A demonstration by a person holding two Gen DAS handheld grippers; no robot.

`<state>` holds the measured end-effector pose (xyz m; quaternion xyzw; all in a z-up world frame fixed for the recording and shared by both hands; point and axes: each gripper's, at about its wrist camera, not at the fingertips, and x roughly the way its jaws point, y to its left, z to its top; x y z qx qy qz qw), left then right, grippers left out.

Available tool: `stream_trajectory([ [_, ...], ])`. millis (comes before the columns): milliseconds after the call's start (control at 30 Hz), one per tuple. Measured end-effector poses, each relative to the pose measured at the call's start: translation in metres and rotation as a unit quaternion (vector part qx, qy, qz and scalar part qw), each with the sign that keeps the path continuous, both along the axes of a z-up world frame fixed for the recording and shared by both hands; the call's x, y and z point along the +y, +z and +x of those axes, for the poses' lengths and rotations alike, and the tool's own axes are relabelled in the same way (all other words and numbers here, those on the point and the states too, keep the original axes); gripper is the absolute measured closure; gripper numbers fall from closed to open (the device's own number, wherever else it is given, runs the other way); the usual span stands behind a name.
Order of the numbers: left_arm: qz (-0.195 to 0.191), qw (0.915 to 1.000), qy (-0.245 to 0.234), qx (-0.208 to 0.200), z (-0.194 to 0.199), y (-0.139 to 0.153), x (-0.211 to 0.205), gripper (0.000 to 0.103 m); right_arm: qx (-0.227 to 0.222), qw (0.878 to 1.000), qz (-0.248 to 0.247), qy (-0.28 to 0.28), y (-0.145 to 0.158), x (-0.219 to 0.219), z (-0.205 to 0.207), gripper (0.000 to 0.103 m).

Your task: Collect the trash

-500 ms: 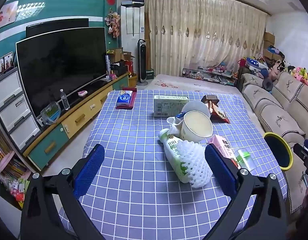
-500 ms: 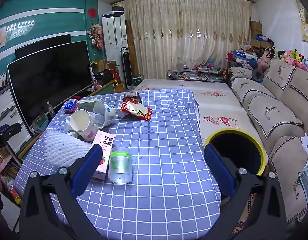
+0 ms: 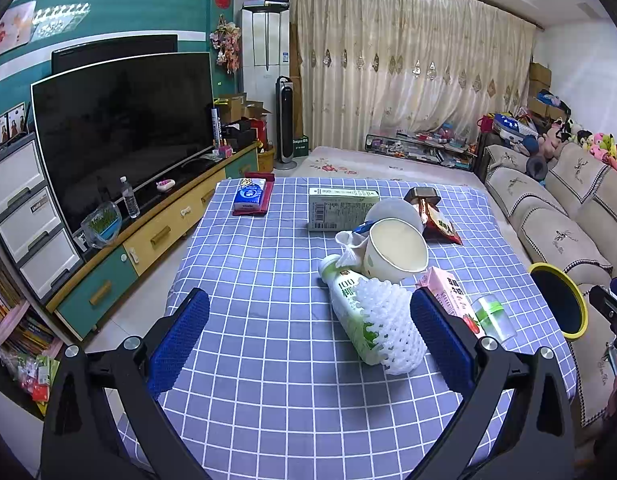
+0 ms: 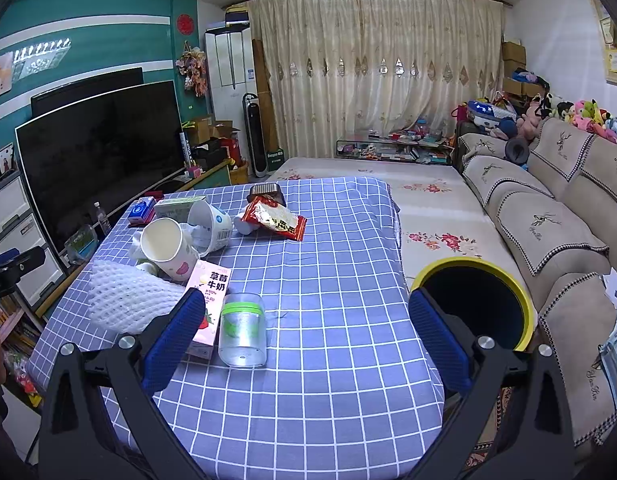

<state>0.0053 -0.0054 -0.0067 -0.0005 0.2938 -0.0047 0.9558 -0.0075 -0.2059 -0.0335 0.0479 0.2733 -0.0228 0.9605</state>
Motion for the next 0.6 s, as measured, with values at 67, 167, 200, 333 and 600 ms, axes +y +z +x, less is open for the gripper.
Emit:
stream_trajectory([
  [67, 0.0, 1.0, -0.001, 0.0, 0.0006, -0.0009, 0.0002, 0.004, 0.0, 1.0, -0.001, 0.0, -0.0001, 0.0002, 0.0, 0.006],
  [167, 0.002, 1.0, -0.003, 0.001, 0.0011, -0.0026, -0.0011, 0.004, 0.001, 1.0, -0.002, 0.0, 0.0004, -0.0007, 0.0, 0.006],
  [200, 0.003, 1.0, -0.003, 0.001, 0.0009, -0.0027, -0.0017, 0.004, 0.001, 1.0, -0.001, 0.0, 0.0008, -0.0012, -0.0002, 0.006],
  [333, 0.003, 1.0, -0.005, 0.004, 0.0012, -0.0031, -0.0028, 0.004, 0.002, 1.0, -0.002, 0.0, 0.0002, -0.0006, 0.0002, 0.006],
  [600, 0.003, 1.0, -0.005, 0.004, 0.0007, -0.0015, -0.0028, 0.004, 0.002, 1.0, -0.002, 0.0, -0.0015, 0.0009, 0.0002, 0.006],
])
